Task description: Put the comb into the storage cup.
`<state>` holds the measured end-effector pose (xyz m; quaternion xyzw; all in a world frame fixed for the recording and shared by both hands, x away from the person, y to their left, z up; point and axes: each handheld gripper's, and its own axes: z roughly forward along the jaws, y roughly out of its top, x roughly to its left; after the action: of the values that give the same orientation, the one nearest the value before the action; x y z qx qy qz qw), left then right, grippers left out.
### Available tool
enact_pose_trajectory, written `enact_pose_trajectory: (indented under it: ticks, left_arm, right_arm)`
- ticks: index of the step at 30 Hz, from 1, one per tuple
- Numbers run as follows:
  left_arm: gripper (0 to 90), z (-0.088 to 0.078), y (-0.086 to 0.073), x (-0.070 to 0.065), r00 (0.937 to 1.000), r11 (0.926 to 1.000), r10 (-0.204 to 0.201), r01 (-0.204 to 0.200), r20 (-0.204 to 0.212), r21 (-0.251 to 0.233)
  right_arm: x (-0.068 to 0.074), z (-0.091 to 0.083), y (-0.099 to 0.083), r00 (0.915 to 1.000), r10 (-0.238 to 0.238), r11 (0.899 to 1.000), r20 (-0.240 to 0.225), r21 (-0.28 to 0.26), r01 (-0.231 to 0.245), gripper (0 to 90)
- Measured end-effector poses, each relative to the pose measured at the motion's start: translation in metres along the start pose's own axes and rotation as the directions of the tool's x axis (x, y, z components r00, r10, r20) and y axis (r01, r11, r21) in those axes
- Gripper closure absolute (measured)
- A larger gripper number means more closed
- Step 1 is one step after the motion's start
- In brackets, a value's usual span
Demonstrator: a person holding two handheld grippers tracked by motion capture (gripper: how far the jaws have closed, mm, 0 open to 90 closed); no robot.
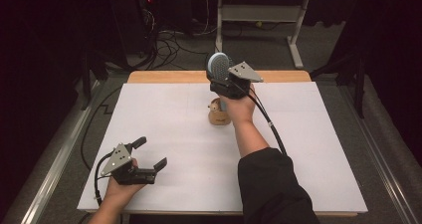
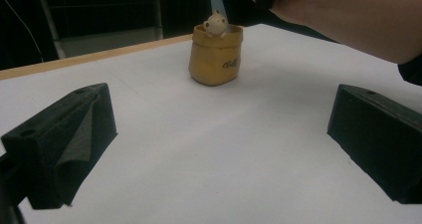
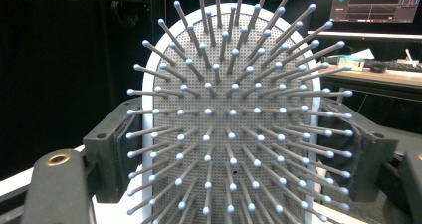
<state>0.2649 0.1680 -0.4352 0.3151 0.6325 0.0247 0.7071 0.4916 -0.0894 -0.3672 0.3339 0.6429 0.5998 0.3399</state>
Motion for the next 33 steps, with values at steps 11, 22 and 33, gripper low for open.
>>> enact_pose_trajectory:
  ticks: [11, 22, 33]
  left_arm:
    - [0.1, 0.0, -0.001, -0.001, 1.0, 1.0, -0.005, 0.005, -0.005, 0.002]
    - [0.1, 0.001, -0.002, 0.0, 0.9999, 0.9999, 0.011, -0.011, -0.004, 0.004]
    - [0.1, 0.001, -0.003, 0.0, 0.9999, 0.9999, 0.012, -0.012, -0.001, 0.007]
  right_arm:
    - [0.003, 0.001, -0.007, 1.0, 0.005, 1.0, -0.006, 0.02, -0.005, 20.6]
    - [0.0, 0.0, -0.015, 1.0, 0.007, 0.999, 0.0, 0.035, -0.007, 20.5]
    - [0.001, 0.0, -0.019, 1.0, 0.008, 0.999, 0.002, 0.039, -0.008, 20.5]
